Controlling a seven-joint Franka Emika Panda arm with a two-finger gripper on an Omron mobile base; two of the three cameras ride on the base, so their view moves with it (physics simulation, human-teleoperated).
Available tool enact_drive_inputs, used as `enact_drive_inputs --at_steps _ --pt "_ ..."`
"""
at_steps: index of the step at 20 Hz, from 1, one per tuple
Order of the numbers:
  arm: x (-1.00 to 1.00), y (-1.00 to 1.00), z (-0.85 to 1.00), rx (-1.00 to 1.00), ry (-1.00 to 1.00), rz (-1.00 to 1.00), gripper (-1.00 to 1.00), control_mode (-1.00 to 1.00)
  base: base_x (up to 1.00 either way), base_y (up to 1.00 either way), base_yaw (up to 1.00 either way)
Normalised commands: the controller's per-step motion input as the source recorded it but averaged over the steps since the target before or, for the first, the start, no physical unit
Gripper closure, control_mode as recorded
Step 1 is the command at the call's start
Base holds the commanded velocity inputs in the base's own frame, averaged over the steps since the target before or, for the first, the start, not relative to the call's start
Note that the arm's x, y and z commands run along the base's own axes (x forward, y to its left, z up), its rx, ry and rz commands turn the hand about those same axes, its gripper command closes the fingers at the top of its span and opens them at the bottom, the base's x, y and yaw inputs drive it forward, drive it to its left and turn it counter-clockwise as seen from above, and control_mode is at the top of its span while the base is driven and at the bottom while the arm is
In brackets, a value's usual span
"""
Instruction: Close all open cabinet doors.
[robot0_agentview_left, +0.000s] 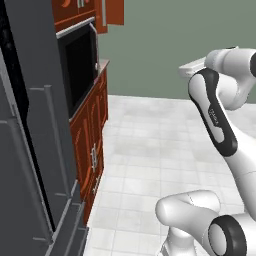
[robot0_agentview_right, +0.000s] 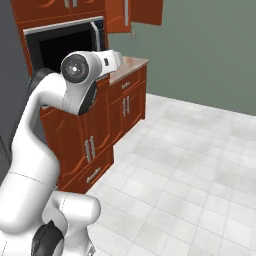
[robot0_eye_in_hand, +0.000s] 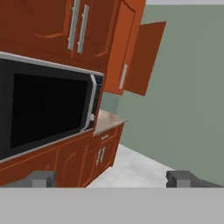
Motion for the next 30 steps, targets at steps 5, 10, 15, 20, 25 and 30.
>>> enact_drive_inputs --at_steps 5,10,15,20,25,30 --pt "0.0 0.0 0.0 0.0 0.0 0.0 -1.0 1.0 1.0 -0.17 0.0" --pt "0.0 0.0 0.0 0.0 0.0 0.0 -1.0 1.0 1.0 -0.07 0.0" --pt "0.0 0.0 0.0 0.0 0.0 0.0 -1.0 1.0 1.0 -0.07 0.08" --pt "0.0 0.0 0.0 0.0 0.0 0.0 -1.0 1.0 1.0 -0.03 0.26" --pt "0.0 0.0 0.0 0.0 0.0 0.0 -1.0 1.0 1.0 -0.12 0.34" --pt "0.0 0.0 0.0 0.0 0.0 0.0 -1.0 1.0 1.0 -0.35 0.39"
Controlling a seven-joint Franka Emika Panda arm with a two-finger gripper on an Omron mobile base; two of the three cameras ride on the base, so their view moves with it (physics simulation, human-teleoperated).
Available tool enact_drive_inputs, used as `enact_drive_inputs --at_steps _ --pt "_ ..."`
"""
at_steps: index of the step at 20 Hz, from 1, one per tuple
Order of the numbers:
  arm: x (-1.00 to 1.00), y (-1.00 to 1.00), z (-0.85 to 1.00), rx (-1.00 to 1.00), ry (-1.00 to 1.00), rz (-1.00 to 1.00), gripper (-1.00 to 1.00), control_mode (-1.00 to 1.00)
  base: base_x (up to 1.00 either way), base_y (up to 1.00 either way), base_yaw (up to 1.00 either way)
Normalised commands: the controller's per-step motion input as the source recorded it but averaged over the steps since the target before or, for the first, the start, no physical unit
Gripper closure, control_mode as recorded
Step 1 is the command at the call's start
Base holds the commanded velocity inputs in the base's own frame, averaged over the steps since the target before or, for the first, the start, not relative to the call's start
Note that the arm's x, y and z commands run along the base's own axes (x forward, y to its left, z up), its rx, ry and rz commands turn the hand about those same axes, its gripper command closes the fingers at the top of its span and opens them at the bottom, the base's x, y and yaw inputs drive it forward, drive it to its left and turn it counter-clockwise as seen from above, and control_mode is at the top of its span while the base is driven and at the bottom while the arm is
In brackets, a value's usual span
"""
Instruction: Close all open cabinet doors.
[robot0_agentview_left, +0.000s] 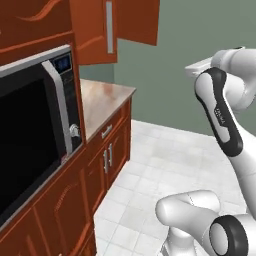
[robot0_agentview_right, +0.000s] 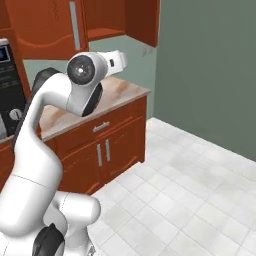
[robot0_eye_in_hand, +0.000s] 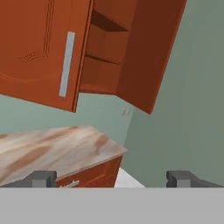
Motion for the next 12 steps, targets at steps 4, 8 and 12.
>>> enact_drive_inputs --at_steps 4,8,12 --pt "0.0 0.0 0.0 0.0 0.0 0.0 -1.0 1.0 1.0 -0.41 0.42" --pt "0.0 0.0 0.0 0.0 0.0 0.0 -1.0 1.0 1.0 -0.34 0.44" --pt "0.0 0.0 0.0 0.0 0.0 0.0 -1.0 1.0 1.0 -0.3 0.44"
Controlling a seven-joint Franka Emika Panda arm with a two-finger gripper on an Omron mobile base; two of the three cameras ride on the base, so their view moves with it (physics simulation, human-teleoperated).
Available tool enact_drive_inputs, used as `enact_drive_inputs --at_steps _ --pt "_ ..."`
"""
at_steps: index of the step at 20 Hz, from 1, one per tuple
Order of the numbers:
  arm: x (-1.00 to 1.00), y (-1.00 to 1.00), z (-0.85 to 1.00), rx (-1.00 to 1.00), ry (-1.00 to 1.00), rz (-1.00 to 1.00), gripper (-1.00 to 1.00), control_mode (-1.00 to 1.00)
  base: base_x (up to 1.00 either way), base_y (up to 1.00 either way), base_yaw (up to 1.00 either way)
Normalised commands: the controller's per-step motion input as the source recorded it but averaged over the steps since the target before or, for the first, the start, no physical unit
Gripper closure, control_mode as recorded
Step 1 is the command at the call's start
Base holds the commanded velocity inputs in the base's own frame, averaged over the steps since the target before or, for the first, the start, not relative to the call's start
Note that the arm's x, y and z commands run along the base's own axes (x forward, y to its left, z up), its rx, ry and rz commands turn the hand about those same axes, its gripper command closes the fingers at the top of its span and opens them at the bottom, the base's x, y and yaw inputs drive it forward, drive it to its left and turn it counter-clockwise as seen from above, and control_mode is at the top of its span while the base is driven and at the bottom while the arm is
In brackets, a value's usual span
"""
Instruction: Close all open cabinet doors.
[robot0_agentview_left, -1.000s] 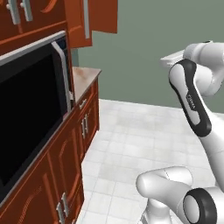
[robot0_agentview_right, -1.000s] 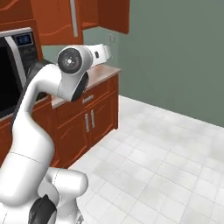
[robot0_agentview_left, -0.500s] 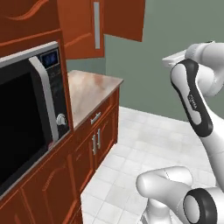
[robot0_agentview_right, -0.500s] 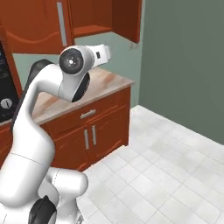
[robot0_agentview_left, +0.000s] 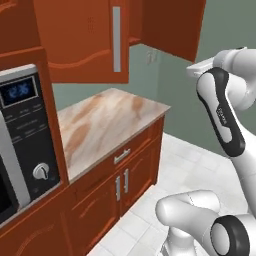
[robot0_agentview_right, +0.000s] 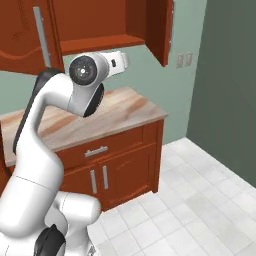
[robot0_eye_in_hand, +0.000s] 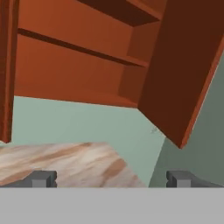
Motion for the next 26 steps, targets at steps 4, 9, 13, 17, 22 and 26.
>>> enact_drive_inputs --at_steps 4,9,13,17,22,26 --pt "0.0 0.0 0.0 0.0 0.0 0.0 -1.0 1.0 0.81 -0.26 0.39" --pt "0.0 0.0 0.0 0.0 0.0 0.0 -1.0 1.0 0.55 -0.11 0.36" --pt "0.0 0.0 0.0 0.0 0.0 0.0 -1.0 1.0 0.26 -0.06 0.34" --pt "0.0 0.0 0.0 0.0 0.0 0.0 -1.0 1.0 0.22 -0.24 0.32" --pt "0.0 0.0 0.0 0.0 0.0 0.0 -1.0 1.0 0.25 -0.41 0.3" --pt "0.0 0.0 0.0 0.0 0.0 0.0 -1.0 1.0 0.24 -0.5 0.27"
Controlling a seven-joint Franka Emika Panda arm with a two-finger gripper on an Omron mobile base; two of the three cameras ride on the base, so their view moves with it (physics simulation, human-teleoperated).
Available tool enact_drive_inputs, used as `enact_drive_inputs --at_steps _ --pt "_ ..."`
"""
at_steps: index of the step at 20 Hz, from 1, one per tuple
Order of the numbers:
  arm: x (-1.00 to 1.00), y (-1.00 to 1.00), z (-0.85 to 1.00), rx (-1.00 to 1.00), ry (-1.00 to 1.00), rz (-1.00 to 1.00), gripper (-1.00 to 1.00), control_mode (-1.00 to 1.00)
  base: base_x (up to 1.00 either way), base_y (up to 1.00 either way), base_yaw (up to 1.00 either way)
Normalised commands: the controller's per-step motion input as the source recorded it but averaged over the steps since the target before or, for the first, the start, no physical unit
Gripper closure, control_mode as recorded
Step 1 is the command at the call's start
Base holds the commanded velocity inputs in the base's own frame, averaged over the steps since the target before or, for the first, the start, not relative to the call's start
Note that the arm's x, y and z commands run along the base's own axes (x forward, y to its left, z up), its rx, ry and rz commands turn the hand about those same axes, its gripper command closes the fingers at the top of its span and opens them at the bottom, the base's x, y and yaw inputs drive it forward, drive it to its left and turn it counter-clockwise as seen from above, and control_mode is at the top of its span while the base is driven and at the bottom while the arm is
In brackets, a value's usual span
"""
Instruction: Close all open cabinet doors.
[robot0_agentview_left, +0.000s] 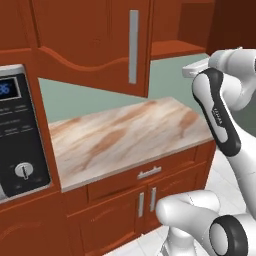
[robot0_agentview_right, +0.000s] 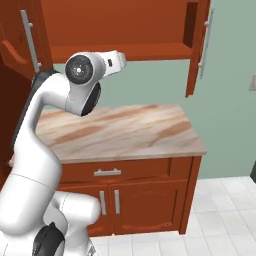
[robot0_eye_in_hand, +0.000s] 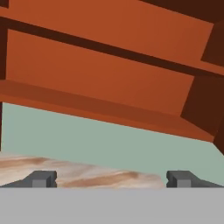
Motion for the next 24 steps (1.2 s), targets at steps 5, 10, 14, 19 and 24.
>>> enact_drive_inputs --at_steps 5,10,14,19,24 --pt "0.0 0.0 0.0 0.0 0.0 0.0 -1.0 1.0 0.22 -0.27 0.22" --pt "0.0 0.0 0.0 0.0 0.0 0.0 -1.0 1.0 0.29 -0.04 0.21" --pt "0.0 0.0 0.0 0.0 0.0 0.0 -1.0 1.0 0.4 -0.22 0.22" --pt "0.0 0.0 0.0 0.0 0.0 0.0 -1.0 1.0 0.38 -0.45 0.2" --pt "0.0 0.0 0.0 0.0 0.0 0.0 -1.0 1.0 0.24 -0.45 0.16"
